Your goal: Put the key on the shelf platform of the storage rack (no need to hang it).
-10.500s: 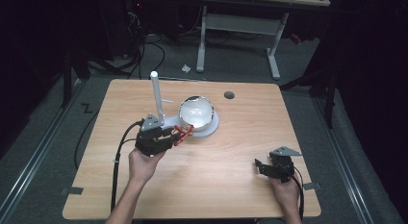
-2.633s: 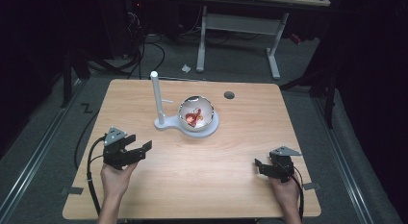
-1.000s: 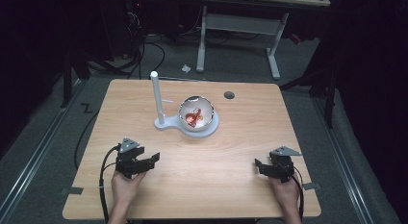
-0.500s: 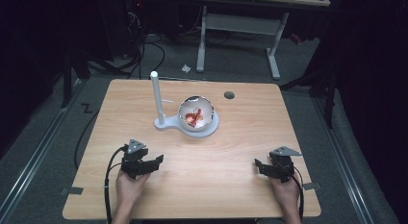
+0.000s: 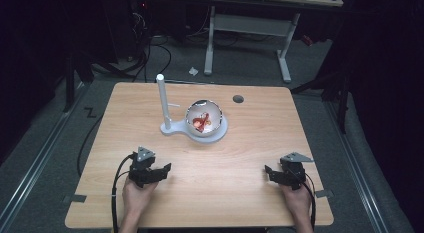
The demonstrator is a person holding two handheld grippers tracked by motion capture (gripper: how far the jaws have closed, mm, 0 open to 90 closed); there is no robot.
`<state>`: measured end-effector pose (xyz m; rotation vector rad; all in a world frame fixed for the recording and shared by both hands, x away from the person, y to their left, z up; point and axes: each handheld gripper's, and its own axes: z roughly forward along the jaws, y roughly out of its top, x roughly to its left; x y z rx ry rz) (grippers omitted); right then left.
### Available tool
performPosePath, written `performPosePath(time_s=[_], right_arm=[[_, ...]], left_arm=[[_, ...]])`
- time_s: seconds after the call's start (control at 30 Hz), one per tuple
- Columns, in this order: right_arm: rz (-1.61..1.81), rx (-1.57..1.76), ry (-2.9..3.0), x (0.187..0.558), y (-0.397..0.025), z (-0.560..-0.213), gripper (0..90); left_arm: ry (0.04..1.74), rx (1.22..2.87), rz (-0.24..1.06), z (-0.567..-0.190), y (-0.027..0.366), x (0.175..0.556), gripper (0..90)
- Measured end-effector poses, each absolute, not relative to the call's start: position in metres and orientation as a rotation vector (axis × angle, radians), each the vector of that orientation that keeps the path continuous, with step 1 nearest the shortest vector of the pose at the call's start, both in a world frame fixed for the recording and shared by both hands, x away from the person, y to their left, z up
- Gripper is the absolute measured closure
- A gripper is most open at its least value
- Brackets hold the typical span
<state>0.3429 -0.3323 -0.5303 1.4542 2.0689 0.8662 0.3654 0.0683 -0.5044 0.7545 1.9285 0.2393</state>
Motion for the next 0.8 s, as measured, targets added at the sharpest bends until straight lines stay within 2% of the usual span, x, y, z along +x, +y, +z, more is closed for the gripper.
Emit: performPosePath(time_s=[0.8], right_arm=[[0.865, 1.452, 2.069, 0.343, -0.332, -0.53, 29.4]], left_arm=[[1.935, 0.762, 0.312, -0.523, 0.058, 0.37, 31.0]])
